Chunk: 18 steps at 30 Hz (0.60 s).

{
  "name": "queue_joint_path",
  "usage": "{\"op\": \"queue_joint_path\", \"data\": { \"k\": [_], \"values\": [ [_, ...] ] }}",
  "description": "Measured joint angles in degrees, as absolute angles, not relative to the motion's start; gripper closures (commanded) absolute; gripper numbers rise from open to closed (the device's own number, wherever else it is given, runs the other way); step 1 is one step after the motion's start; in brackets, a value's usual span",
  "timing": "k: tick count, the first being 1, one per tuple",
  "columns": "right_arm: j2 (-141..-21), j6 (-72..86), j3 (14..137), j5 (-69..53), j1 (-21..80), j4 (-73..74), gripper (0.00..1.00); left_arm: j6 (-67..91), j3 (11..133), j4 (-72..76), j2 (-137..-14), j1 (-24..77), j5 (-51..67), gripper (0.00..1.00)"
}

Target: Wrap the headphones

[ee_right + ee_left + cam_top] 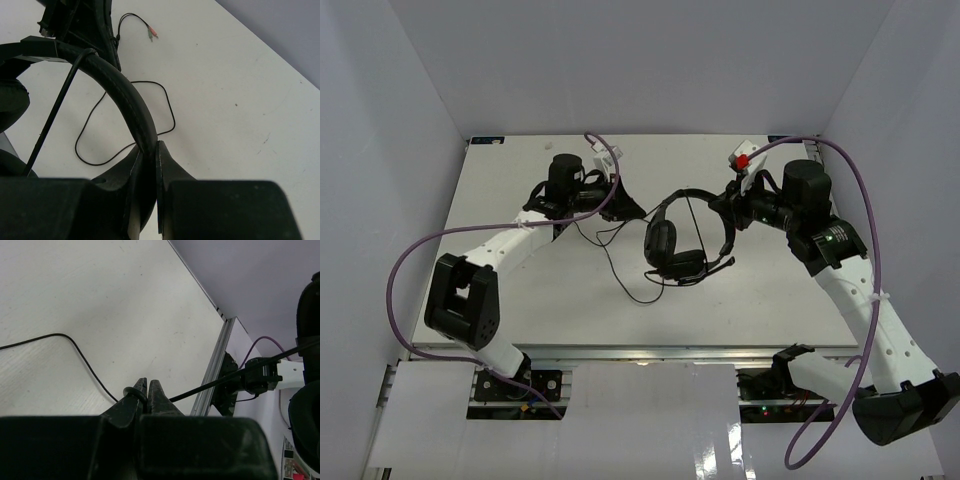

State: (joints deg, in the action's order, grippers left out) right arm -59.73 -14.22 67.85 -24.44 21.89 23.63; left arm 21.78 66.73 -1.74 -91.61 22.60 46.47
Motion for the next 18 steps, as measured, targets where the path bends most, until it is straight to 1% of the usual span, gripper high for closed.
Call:
{"op": "queue_joint_path", "data": {
  "k": [7, 12, 18],
  "values": [
    [-61.8, -8.1, 70.0, -24.7, 20.3, 23.5, 0.92, 27.4, 58.9, 13.3, -89.5, 23.5, 49.5, 0.88],
    [-64.6, -4.4, 73.9, -24.8, 19.3, 23.7, 0.92, 31.2, 54.7, 24.9, -89.4, 26.3, 50.2, 0.82],
    [-67.6, 0.6, 78.8, -24.7, 18.0, 24.1, 0.92, 34.8, 52.8, 39.1, -91.2, 31.5, 48.5, 0.76]
  ]
}}
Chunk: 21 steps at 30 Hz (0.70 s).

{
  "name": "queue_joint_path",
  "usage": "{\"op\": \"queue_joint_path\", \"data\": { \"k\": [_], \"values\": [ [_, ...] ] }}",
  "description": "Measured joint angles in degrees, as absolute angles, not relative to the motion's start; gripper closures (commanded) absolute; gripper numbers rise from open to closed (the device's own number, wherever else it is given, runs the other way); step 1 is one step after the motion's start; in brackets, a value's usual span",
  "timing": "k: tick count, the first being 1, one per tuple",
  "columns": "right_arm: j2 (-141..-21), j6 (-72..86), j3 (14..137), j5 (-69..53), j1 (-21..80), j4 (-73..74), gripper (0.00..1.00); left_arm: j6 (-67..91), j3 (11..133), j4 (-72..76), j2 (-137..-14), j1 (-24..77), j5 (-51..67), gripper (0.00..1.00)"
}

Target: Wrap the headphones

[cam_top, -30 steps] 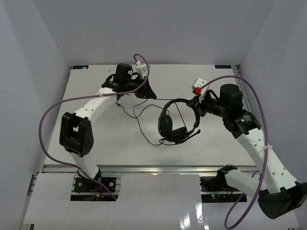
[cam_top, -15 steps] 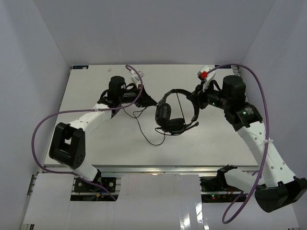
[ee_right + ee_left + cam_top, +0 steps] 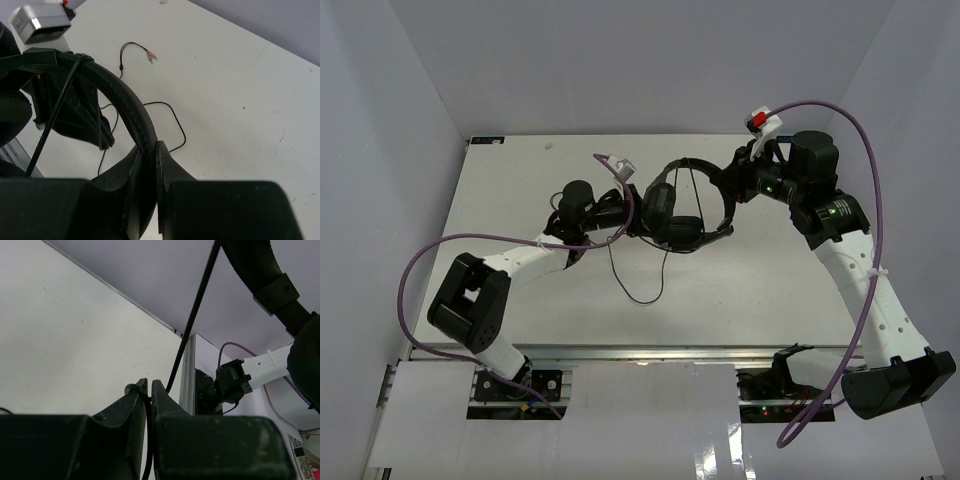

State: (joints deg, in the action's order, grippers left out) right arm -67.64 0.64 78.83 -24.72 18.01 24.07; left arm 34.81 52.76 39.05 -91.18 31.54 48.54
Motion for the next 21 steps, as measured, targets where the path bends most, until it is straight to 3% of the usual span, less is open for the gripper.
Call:
{"op": "queue_joint_path", "data": {
  "k": [7, 12, 21],
  "values": [
    [-68.5, 6.5, 80.3, -23.9, 15.5, 24.1, 0.92, 40.0, 49.0, 53.2, -93.8, 33.8, 46.1, 0.72],
    [-68.9, 10.2, 83.7, -22.0, 13.4, 19.2, 0.92, 42.1, 45.4, 55.0, -96.7, 35.4, 47.0, 0.68],
    [-68.9, 12.3, 84.9, -21.7, 13.1, 16.3, 0.92, 42.2, 43.3, 54.6, -97.1, 35.9, 45.6, 0.72]
  ]
}}
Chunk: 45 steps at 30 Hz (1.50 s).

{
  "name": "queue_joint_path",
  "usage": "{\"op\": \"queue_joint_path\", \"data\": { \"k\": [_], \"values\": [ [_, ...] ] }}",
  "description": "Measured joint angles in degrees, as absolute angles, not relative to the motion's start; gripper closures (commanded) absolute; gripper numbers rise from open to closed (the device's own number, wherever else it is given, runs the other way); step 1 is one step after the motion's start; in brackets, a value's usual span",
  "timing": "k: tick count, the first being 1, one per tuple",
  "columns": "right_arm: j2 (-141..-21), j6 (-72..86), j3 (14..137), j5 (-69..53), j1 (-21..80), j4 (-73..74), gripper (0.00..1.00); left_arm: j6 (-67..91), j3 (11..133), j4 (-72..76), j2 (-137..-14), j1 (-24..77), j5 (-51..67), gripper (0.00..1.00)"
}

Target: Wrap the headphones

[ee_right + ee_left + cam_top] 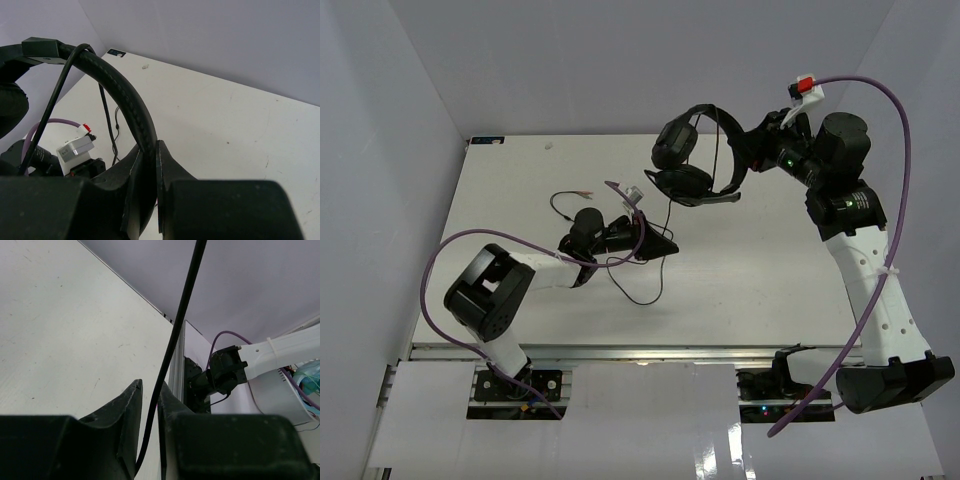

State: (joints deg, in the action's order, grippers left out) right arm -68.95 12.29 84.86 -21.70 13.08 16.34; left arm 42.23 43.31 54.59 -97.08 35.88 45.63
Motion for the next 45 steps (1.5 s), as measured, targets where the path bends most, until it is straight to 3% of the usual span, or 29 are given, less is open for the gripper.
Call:
{"op": "queue_joint_path", "data": {
  "k": [19, 32, 45],
  "values": [
    [-73.1, 17.1, 84.0, -3.7, 12.3, 14.9, 0.92, 37.9, 40.2, 51.6, -93.5, 50.3, 35.3, 0.71],
    [-72.2, 9.9, 69.9, 11.0, 12.5, 6.0, 0.92, 33.1, 49.5, 34.4, -86.5, 59.8, 30.5, 0.75],
    [-69.0, -0.9, 56.7, 19.4, 18.0, -3.5, 0.92, 30.5, 67.6, 20.8, -85.3, 64.0, 30.8, 0.75]
  ]
}}
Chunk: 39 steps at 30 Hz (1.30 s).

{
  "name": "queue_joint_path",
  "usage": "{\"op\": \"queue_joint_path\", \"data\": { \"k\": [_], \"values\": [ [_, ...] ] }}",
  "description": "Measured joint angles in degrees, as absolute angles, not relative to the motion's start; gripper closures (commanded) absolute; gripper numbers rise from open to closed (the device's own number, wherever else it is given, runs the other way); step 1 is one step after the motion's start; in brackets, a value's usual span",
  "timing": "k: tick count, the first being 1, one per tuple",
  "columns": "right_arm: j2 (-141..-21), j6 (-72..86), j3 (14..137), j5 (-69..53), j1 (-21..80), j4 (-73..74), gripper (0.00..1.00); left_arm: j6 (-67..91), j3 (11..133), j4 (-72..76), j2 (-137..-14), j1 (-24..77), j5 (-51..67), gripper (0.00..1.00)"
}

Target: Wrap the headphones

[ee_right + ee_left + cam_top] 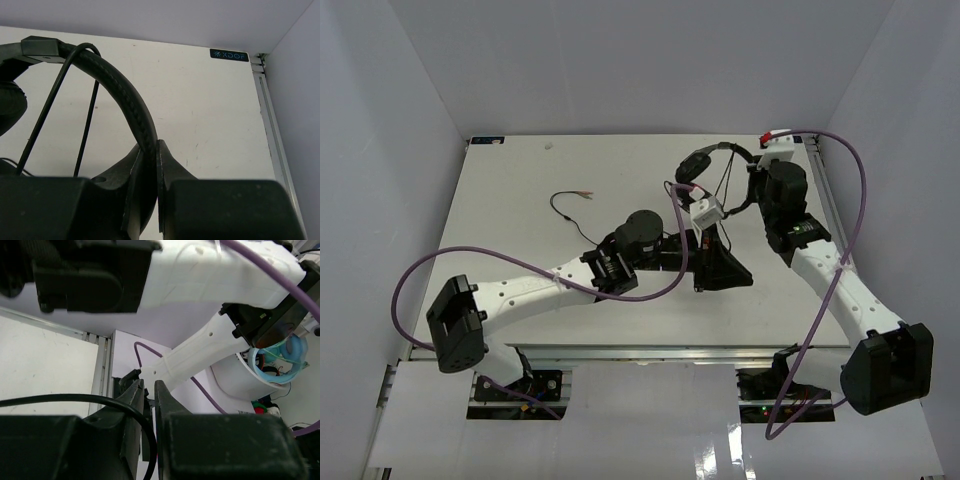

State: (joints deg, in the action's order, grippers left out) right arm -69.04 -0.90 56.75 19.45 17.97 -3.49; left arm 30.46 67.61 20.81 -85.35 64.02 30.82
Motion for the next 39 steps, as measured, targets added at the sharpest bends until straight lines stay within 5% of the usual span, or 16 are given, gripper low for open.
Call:
{"op": "queue_joint_path", "data": {
  "k": [12, 21, 29, 39],
  "values": [
    [-65.8, -9.6, 47.3, 22.3, 25.7, -7.6, 0.92, 21.4, 92.4, -0.3, -94.8, 63.0, 33.9, 0.82],
    [-61.1, -11.1, 45.2, 20.1, 25.7, -7.1, 0.92, 17.2, 94.1, -11.4, -90.2, 51.5, 37.1, 0.84],
    [-59.2, -10.5, 45.9, 15.6, 25.8, -5.0, 0.92, 9.8, 97.4, -21.9, -84.7, 46.7, 31.6, 0.84],
    [-57.2, -13.3, 46.1, 16.7, 25.8, -3.1, 0.92, -3.1, 115.2, -40.2, -93.5, 46.1, 21.2, 0.87]
  ]
}}
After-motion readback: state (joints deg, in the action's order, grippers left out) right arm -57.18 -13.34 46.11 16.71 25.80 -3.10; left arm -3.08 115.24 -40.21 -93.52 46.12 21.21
